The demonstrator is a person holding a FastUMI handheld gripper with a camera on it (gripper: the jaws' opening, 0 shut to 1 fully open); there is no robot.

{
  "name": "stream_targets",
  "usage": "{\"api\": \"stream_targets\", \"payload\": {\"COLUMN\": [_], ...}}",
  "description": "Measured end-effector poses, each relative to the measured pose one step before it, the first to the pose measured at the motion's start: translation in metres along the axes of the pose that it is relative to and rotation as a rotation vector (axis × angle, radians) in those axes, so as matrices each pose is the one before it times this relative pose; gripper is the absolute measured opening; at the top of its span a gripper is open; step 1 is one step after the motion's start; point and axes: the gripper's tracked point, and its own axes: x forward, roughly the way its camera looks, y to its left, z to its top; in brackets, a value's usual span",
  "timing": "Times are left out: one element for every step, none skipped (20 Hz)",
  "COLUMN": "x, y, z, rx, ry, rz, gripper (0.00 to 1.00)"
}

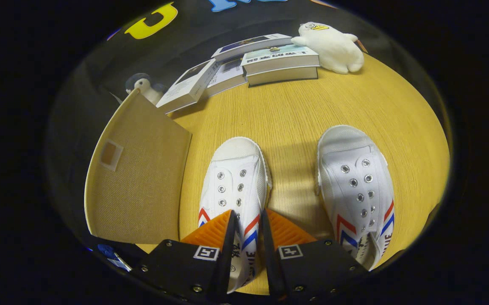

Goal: Open the storage box then place both shoes into the box .Put the left shoe in first, then the right shoe, with the right side of both shoes facing outward in a uniform manner.

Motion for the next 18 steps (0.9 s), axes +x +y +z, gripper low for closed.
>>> {"api": "stream_targets", "payload": {"x": [0.00199,-0.00292,-0.00141,-0.00228,-0.00253,-0.00306,-0.00195,-0.00315,-0.00144,-0.00341,-0.00104,-0.00387,-0.00431,-0.00605,-0.00525,-0.00756,-0.00546,-0.00764], "y": [-0.00494,0.00270,0.00258,0.00286,0.00169,0.00295,0.00339,0.00179,0.00372,0.00332,0.00462,0.00444,0.00435,0.00478,0.00553,0.00565,0.00610,0.00660], "z": [0.00239,-0.00228,-0.00150,0.00028,0.00079,-0.00076,0.00173,0.00000,-0.00084,-0.00068,0.00060,0.00076,0.00168,0.00365,0.00378,0.00477,0.00689,0.00591], "rx": [0.01643,0.02300,0.01693,0.00755,0.00213,-0.00382,-0.00502,-0.00938,-0.00057,0.00947,0.02126,0.02405,0.02206,0.01836,0.01145,0.00259,0.00111,-0.00446], "ry": [-0.01372,0.00351,0.00478,0.00738,0.00262,0.00988,-0.00706,-0.00113,-0.00146,0.00511,-0.00101,-0.00072,-0.00093,-0.00543,-0.00859,-0.00586,-0.01798,-0.01120], "rz": [-0.01670,-0.00175,0.00467,0.00685,0.00645,0.00484,0.00105,-0.00050,0.00780,0.01298,0.01611,0.01738,0.01866,0.01663,0.01386,0.01267,0.01113,0.01133], "gripper": [0.24,0.11,0.11,0.11,0.11,0.11,0.11,0.11,0.11,0.11,0.11,0.11,0.11,0.11,0.11,0.11,0.11,0.11]}}
